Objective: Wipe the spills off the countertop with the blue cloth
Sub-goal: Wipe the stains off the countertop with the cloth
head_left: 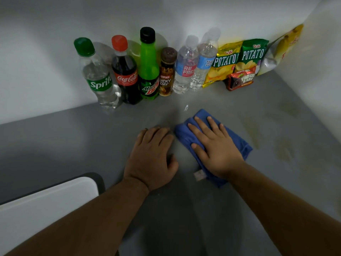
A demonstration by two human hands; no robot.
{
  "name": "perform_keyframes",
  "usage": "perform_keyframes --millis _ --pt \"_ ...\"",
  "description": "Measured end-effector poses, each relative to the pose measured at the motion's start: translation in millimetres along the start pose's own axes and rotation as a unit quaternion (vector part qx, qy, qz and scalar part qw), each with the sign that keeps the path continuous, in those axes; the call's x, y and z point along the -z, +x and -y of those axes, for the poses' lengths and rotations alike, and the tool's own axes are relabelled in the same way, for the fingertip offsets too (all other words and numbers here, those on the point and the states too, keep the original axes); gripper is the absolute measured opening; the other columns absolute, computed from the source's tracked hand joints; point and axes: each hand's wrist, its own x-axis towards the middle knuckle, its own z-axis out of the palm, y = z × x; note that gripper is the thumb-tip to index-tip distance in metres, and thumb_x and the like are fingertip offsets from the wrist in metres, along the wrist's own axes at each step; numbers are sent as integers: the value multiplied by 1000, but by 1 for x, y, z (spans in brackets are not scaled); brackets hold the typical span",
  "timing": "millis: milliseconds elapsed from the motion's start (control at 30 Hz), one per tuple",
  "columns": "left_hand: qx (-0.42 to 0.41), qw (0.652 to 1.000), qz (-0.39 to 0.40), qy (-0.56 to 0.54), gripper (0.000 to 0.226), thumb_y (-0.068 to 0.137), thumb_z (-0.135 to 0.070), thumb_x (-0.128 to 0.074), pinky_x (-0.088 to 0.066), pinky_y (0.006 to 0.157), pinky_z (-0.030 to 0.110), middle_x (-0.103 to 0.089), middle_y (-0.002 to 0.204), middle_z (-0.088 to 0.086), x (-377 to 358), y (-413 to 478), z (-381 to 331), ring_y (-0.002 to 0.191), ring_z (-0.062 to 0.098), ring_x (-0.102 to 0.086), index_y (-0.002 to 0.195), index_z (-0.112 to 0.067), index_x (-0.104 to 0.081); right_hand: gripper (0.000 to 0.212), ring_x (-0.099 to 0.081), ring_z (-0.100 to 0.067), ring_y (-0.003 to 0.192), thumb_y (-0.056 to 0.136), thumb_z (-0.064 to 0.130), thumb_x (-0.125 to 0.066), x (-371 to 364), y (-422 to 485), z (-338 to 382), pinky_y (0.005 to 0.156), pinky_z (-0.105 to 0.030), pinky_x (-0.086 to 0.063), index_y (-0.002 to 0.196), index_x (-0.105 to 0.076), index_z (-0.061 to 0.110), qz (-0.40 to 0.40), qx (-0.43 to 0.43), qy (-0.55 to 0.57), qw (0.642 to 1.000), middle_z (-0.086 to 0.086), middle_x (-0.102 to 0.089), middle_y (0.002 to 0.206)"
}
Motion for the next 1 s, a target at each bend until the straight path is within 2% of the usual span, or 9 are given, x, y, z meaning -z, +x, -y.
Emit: perform_keyframes --millis 67,167,267,367,500,634,767,900,1001 --pt "-2 1000 4 -1 53 83 -38 -62 -36 115 54 -57 142 7 0 -1 0 134 32 -49 129 -13 -62 63 3 -24 159 104 62 -18 3 -13 -18 127 -52 -4 163 -14 40 4 -1 8 1000 13 -8 172" --pt "0 1000 10 2 53 83 -37 -62 -36 115 55 -57 143 8 1 -1 -2 136 33 -49 129 -12 -62 64 2 -31 159 104 61 -19 6 0 -25 126 -56 -5 163 -14 37 -17 -80 4 997 9 -7 172" --pt "0 1000 19 7 54 85 -38 -62 -36 115 55 -56 144 10 3 0 -2 137 33 -48 131 -10 -61 65 4 -36 158 104 57 -18 4 20 -1 126 -56 -1 164 -8 33 -18 -148 -10 989 4 -1 173" --pt "-4 1000 17 1 54 83 -37 -62 -39 113 56 -58 142 12 3 1 -3 135 35 -49 129 -8 -62 65 7 -32 158 104 56 -14 -3 -3 22 127 -55 0 164 -7 32 -19 -115 0 993 4 -1 173" --pt "-8 1000 2 -7 51 82 -37 -61 -40 112 55 -59 140 11 4 0 -2 132 34 -51 124 -9 -64 61 12 -23 158 107 59 -15 -19 -79 35 127 -49 1 164 -9 37 -8 -63 15 998 11 0 173" --pt "-10 1000 12 5 53 83 -40 -59 -38 114 53 -58 141 10 5 0 -3 133 33 -50 126 -10 -63 63 12 -20 158 105 60 -16 -16 -99 14 128 -52 -2 164 -10 38 -7 -107 28 994 14 1 172" --pt "-9 1000 24 11 56 84 -42 -55 -39 114 52 -56 144 11 6 1 -5 133 34 -49 129 -9 -61 64 13 -27 158 106 55 -19 -13 -76 34 126 -54 1 164 -4 33 -18 -184 20 983 7 4 173" --pt "-8 1000 18 8 56 82 -41 -54 -41 111 51 -56 143 12 8 0 -7 129 37 -50 127 -8 -61 63 12 -27 158 106 54 -25 -29 -120 77 127 -55 -3 164 -10 34 -18 -99 31 994 7 -2 173" --pt "-7 1000 23 8 56 81 -42 -53 -42 109 52 -56 142 12 9 0 -8 125 38 -52 126 -8 -62 63 9 -22 159 106 54 -31 -38 -174 77 127 -49 2 163 -10 39 14 -23 23 999 13 -3 172"
